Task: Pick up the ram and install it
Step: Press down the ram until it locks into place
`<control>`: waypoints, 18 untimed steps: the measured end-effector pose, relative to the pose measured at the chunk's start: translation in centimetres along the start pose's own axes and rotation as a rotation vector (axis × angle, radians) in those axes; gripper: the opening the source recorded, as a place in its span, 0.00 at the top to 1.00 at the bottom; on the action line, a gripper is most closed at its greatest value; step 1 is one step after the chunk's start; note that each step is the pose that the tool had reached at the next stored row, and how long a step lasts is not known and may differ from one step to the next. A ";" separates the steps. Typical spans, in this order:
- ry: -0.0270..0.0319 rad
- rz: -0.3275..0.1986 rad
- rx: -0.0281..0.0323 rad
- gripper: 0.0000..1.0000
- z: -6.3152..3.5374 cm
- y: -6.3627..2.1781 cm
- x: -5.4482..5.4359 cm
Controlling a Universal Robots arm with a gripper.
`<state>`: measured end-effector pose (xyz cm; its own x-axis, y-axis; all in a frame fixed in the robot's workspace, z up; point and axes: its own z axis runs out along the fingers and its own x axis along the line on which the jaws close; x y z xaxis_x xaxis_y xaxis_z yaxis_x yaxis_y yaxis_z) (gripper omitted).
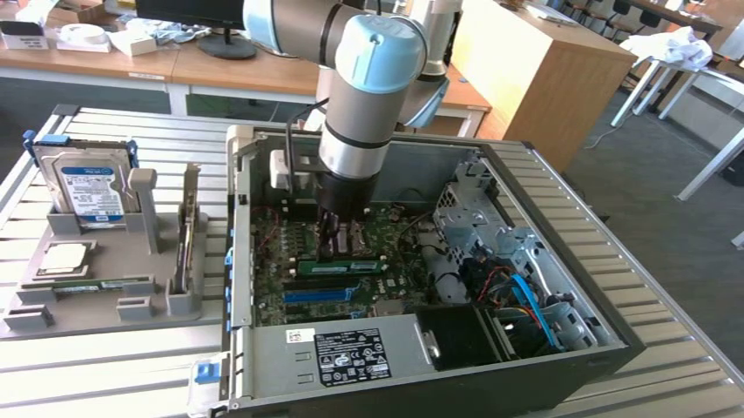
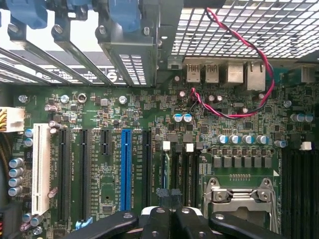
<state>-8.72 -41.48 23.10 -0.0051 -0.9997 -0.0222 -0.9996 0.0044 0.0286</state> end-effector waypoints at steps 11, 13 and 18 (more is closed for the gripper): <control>0.0004 0.000 -0.0003 0.90 0.36 0.00 0.0; 0.0006 0.000 -0.0003 0.90 0.37 -0.01 0.0; 0.0002 0.000 -0.0002 0.90 0.49 -0.01 0.0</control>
<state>-8.72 -41.49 22.62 -0.0051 -0.9997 -0.0220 -0.9996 0.0045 0.0288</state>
